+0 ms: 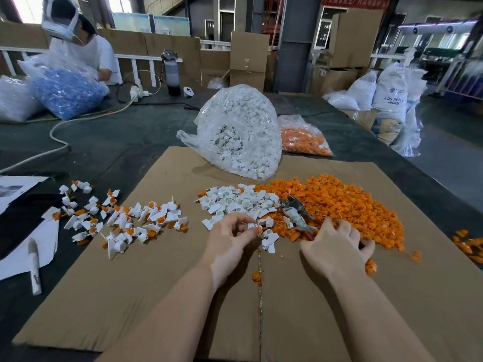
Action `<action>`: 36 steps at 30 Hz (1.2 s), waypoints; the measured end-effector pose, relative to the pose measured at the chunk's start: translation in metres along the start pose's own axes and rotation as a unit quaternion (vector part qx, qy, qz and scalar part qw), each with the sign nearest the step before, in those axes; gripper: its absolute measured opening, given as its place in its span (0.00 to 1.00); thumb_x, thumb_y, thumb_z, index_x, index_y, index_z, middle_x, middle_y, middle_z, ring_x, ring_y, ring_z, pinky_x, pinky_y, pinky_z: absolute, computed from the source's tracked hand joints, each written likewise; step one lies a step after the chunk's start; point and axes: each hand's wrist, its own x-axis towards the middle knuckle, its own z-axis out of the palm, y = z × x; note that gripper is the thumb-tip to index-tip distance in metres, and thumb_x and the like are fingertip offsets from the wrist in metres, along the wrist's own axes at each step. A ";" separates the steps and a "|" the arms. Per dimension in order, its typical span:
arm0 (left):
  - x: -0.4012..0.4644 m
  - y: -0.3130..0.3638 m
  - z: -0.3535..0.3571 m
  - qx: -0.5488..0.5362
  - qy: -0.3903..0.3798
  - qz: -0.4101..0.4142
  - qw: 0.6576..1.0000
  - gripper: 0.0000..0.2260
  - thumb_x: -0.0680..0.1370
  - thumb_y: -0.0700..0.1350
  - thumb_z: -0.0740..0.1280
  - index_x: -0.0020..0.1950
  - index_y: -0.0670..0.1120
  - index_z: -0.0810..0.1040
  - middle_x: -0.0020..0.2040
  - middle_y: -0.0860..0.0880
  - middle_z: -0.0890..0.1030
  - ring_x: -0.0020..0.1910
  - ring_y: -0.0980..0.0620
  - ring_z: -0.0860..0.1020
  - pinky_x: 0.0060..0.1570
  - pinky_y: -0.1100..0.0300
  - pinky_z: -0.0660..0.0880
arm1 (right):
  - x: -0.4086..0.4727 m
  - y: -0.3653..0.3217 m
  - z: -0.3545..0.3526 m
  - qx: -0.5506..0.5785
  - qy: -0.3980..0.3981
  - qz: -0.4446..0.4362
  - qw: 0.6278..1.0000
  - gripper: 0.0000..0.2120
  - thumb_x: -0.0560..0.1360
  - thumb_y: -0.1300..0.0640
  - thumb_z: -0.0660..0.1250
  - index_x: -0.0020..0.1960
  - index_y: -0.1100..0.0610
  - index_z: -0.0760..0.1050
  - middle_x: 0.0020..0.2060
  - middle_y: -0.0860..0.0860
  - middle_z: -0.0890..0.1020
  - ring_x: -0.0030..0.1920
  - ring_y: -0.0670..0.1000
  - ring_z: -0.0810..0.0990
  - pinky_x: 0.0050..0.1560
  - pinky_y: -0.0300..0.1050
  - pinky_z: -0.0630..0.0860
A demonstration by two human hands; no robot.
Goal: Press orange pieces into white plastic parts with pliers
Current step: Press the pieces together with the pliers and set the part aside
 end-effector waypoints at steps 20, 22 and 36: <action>0.009 0.006 0.003 -0.218 0.068 -0.112 0.967 0.08 0.75 0.34 0.67 0.53 0.38 0.76 0.35 0.44 0.76 0.31 0.53 0.75 0.38 0.58 0.75 | -0.023 -0.019 -0.035 0.196 -0.230 -0.176 0.937 0.15 0.75 0.49 0.61 0.38 0.60 0.71 0.32 0.56 0.69 0.32 0.53 0.65 0.36 0.46 0.60; 0.009 0.007 0.003 -0.222 0.073 -0.117 0.965 0.07 0.75 0.33 0.66 0.53 0.38 0.75 0.35 0.44 0.77 0.30 0.53 0.74 0.37 0.59 0.74 | -0.024 -0.019 -0.036 0.222 -0.251 -0.173 0.926 0.12 0.75 0.50 0.61 0.38 0.57 0.69 0.33 0.56 0.67 0.33 0.53 0.64 0.36 0.47 0.59; 0.008 0.015 0.002 -0.259 0.082 -0.139 0.952 0.05 0.76 0.31 0.64 0.49 0.39 0.74 0.35 0.44 0.77 0.23 0.60 0.76 0.27 0.69 0.74 | -0.024 -0.025 -0.040 0.208 -0.289 -0.181 0.917 0.10 0.75 0.54 0.59 0.38 0.57 0.68 0.32 0.56 0.72 0.32 0.53 0.70 0.36 0.46 0.65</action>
